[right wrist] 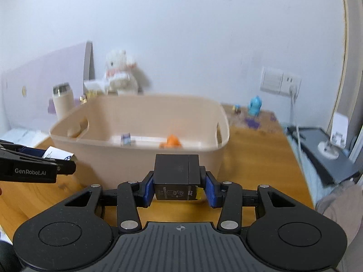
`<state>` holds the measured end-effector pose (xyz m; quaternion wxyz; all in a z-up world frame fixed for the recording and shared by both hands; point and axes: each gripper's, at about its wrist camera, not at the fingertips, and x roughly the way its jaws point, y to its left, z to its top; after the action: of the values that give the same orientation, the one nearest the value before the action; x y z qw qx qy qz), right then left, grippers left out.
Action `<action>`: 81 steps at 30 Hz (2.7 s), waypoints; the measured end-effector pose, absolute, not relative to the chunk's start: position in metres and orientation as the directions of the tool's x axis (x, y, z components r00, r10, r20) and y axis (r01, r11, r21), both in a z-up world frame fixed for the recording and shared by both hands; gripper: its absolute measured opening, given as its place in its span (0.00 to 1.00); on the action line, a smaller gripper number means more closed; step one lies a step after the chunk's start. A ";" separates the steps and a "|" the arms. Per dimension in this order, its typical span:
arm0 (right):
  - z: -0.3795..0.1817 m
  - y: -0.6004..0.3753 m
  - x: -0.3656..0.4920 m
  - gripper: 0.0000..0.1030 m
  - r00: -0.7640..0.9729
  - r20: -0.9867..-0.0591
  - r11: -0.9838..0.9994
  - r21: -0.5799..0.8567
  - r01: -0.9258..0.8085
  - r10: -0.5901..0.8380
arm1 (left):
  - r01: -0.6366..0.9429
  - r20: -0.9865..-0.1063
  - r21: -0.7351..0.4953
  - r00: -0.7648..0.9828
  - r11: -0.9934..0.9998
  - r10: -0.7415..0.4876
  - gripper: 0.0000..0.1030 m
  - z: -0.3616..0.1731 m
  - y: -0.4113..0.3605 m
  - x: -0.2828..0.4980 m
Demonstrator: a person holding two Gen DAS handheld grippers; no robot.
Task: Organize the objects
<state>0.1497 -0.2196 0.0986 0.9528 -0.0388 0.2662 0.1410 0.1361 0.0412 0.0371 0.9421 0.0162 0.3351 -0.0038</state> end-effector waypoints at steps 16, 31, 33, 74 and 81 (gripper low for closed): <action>0.162 -0.214 0.170 0.40 0.905 -0.368 0.963 -0.076 -0.257 0.213 | 0.028 -0.526 0.067 0.850 0.997 0.012 0.59 0.088 0.036 0.160; 0.139 -0.190 0.248 0.40 0.864 -0.479 0.971 -0.087 -0.223 0.156 | 0.050 -0.610 0.141 0.791 0.989 0.047 0.59 0.060 0.016 0.243; 0.131 -0.185 0.255 0.40 0.853 -0.502 0.969 -0.102 -0.226 0.146 | 0.064 -0.625 0.179 0.778 0.982 0.063 0.59 0.051 0.009 0.251; 0.126 -0.188 0.249 0.76 0.796 -0.594 0.971 -0.101 -0.217 0.116 | 0.033 -0.694 0.055 0.720 0.998 0.015 0.84 0.056 0.021 0.250; 0.137 -0.194 0.228 0.76 0.812 -0.573 0.978 -0.080 -0.194 0.114 | 0.021 -0.632 0.061 0.775 0.998 0.022 0.84 0.077 0.025 0.218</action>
<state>0.2281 -0.1943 0.1372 0.9493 -0.0676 0.2961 0.0811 0.2177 0.0254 0.0769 0.9414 0.0324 0.3356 0.0003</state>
